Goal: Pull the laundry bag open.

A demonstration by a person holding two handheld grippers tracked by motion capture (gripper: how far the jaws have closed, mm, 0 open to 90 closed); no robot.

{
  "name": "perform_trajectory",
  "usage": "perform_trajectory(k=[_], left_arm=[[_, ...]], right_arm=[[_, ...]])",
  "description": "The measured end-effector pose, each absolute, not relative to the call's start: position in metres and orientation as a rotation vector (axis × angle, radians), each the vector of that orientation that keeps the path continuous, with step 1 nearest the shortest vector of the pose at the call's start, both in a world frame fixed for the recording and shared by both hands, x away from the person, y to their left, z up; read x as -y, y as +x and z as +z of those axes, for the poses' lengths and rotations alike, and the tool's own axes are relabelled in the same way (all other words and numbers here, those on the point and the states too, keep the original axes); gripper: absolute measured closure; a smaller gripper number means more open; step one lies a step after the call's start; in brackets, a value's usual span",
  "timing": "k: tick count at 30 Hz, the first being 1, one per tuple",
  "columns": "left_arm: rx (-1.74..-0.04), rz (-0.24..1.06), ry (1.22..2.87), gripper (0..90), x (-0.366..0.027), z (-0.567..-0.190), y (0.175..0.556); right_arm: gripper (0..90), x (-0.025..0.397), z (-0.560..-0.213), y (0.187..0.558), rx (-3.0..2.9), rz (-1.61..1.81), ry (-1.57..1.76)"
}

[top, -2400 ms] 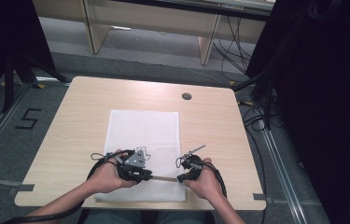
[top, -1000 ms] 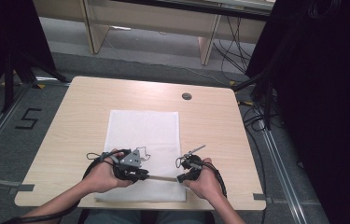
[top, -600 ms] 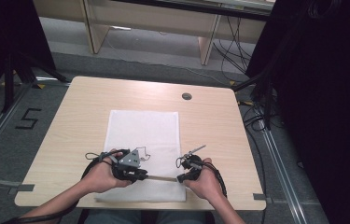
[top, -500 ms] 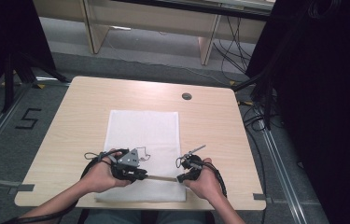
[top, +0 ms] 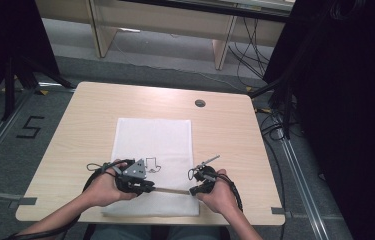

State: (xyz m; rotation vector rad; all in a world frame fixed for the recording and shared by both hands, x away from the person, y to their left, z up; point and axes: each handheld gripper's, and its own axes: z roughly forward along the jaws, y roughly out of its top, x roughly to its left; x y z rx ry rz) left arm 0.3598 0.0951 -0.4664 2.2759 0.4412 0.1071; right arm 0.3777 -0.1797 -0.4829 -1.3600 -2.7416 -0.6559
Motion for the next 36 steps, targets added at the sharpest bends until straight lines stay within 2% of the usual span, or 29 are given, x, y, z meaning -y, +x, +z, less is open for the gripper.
perform_trajectory(k=[9,36], left_arm=[[-0.429,0.126,2.289,81.9,-0.103,-0.467,0.36],[-0.55,0.129,2.244,81.9,-0.145,-0.467,0.355]], right_arm=[[90.0,0.18,-0.484,0.379,2.753,-0.666,-1.344],[90.0,0.181,-0.484,0.379,2.74,-0.673,-1.349]])
